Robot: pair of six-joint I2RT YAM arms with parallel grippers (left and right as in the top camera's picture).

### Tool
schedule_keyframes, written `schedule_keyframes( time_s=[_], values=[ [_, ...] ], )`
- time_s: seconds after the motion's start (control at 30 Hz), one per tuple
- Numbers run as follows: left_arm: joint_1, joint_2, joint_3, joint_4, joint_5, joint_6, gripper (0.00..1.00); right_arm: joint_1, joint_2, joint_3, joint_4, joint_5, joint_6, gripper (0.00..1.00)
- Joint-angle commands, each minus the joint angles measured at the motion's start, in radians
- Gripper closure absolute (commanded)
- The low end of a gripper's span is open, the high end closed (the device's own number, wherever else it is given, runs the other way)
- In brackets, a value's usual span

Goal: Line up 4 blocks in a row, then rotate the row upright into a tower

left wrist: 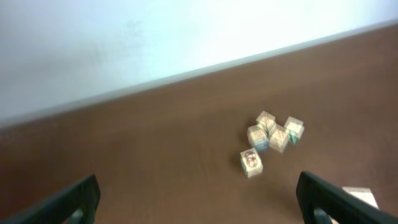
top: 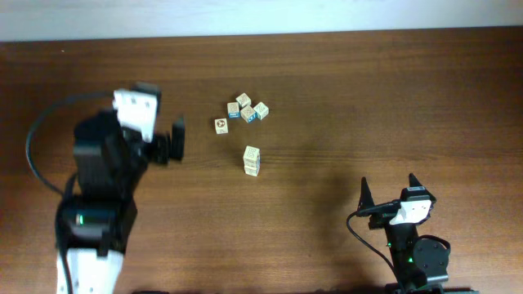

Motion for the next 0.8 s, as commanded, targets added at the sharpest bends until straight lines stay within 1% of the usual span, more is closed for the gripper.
schedule_keyframes(
  time_s=[0.0,0.07,0.17,0.2,0.23,0.3,0.4,0.5,0.53,0.57,0.77],
  values=[
    [0.012,-0.280,-0.315,0.185,0.033,0.110,0.01,-0.006,-0.006,-0.006,-0.006,-0.001,0.000,0.02],
    [0.012,-0.439,-0.493,0.294,0.034,0.133,0.01,-0.006,-0.006,-0.006,-0.006,-0.001,0.000,0.02],
    [0.012,-0.628,-0.681,0.394,0.034,0.163,0.01,-0.006,-0.006,-0.006,-0.006,-0.001,0.000,0.02],
    [0.012,-0.719,-0.760,0.415,0.034,0.163,0.01,-0.006,-0.006,-0.006,-0.006,-0.001,0.000,0.02],
    [0.012,-0.760,-0.791,0.415,0.033,0.166,0.01,-0.006,-0.006,-0.006,-0.006,-0.001,0.000,0.02],
    [0.008,-0.854,-0.873,0.415,0.034,0.215,0.01,-0.006,-0.006,-0.006,-0.006,-0.001,0.000,0.01],
    [0.006,-0.964,-0.958,0.415,0.034,0.241,0.01,-0.006,-0.006,-0.006,-0.006,-0.001,0.000,0.02],
    [0.003,-1.018,-1.021,0.422,0.032,0.250,0.01,-0.006,-0.006,-0.006,-0.006,-0.001,0.000,0.02],
    [-0.004,-1.019,-1.036,0.420,0.033,0.275,0.01,-0.006,-0.006,-0.006,-0.006,-0.001,0.000,0.02],
    [-0.009,-1.019,-1.036,0.402,0.028,0.290,0.01,-0.006,-0.006,-0.006,-0.006,-0.001,0.000,0.02],
    [-0.009,-1.018,-1.036,0.403,0.030,0.289,0.01,-0.006,-0.006,-0.006,-0.006,-0.001,0.000,0.01]
  ],
)
